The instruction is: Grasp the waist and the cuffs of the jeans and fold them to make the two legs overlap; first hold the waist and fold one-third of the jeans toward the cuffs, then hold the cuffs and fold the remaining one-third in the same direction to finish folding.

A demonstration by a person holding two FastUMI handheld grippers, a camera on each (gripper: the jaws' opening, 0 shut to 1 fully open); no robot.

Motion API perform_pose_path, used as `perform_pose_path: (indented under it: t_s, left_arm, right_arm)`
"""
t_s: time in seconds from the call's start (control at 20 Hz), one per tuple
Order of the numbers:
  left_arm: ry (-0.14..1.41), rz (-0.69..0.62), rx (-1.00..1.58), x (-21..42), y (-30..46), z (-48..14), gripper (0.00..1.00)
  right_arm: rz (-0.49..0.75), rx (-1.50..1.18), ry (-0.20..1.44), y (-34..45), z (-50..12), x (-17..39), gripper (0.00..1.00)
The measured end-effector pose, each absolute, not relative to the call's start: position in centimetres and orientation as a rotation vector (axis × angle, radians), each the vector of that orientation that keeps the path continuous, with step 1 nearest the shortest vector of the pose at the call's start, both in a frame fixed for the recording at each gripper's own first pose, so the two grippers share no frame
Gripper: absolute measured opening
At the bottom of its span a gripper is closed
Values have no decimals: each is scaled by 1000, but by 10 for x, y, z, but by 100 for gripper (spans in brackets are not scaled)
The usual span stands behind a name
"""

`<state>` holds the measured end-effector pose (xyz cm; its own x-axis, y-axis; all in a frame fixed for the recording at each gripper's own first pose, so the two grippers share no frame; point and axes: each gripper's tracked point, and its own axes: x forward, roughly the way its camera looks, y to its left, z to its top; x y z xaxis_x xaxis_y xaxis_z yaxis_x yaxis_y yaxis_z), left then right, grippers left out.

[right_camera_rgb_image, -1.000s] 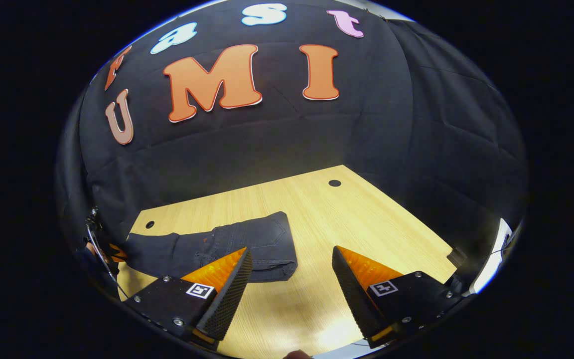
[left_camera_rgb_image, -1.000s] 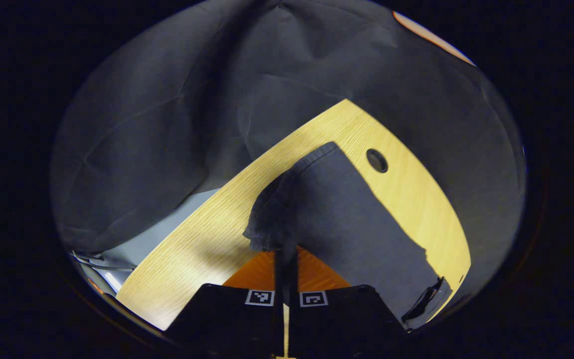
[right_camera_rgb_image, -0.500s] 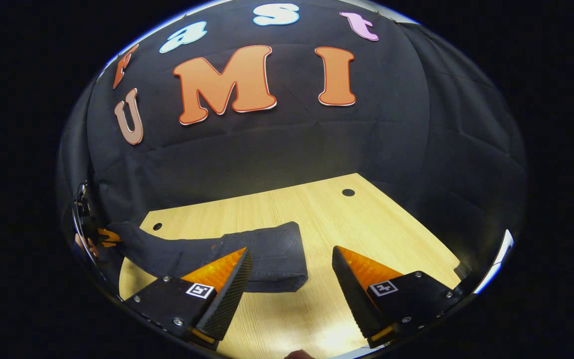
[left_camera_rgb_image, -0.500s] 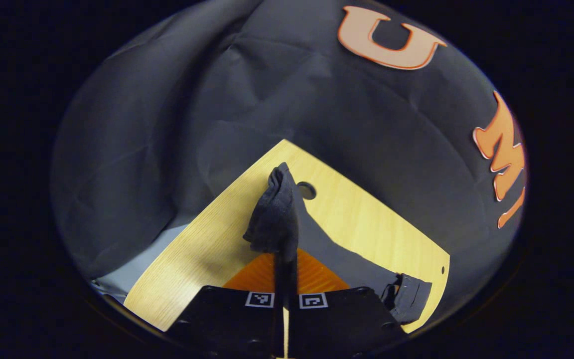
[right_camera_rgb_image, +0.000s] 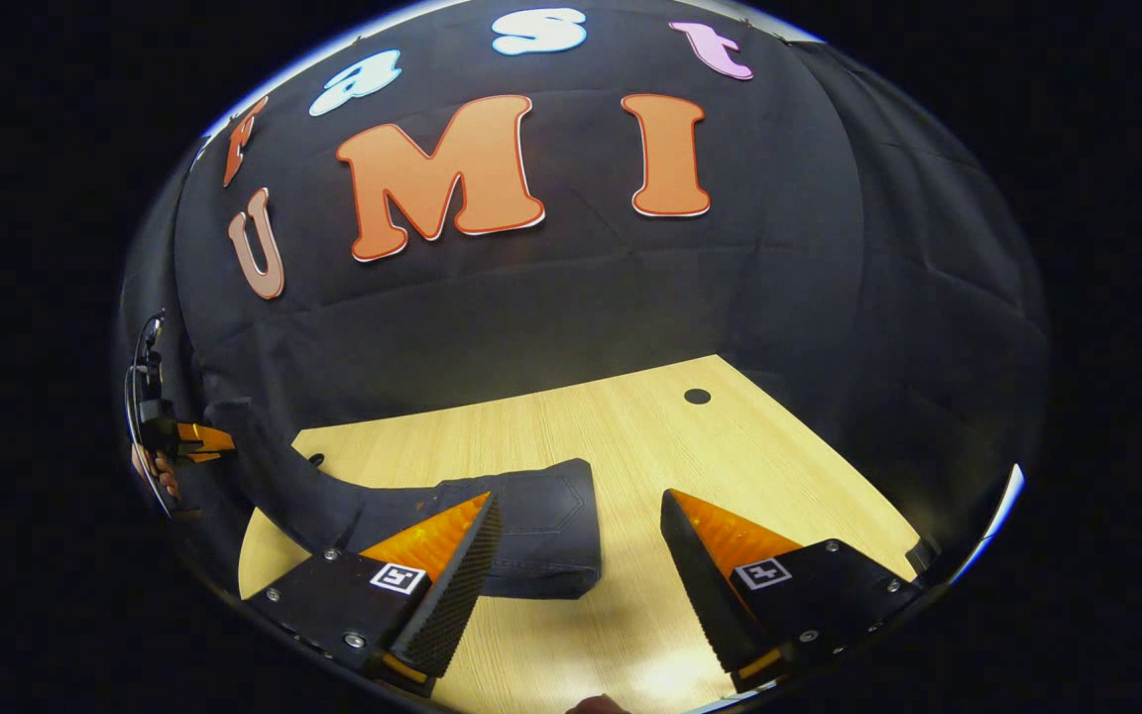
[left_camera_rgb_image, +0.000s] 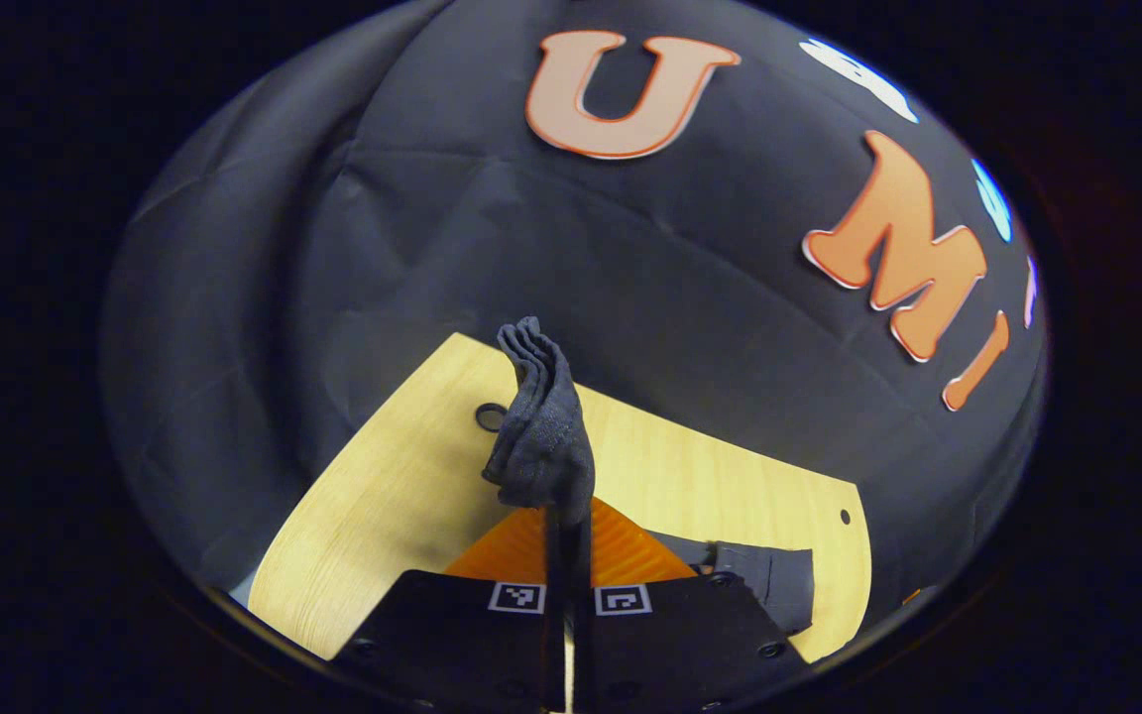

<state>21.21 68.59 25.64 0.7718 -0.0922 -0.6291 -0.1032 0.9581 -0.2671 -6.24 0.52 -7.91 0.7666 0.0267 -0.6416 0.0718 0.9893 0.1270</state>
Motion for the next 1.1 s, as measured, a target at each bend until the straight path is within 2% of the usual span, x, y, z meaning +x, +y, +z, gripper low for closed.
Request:
perform_pose_path:
  t_s: [0.5,1.1]
  left_arm:
    - [690,-127,-255,209,560,295,4]
    - [787,-234,-201,197,418,270,4]
  right_arm:
    - [-1,171,707,-33,-97,-43,97]
    - [-11,228,713,-95,-113,-31,99]
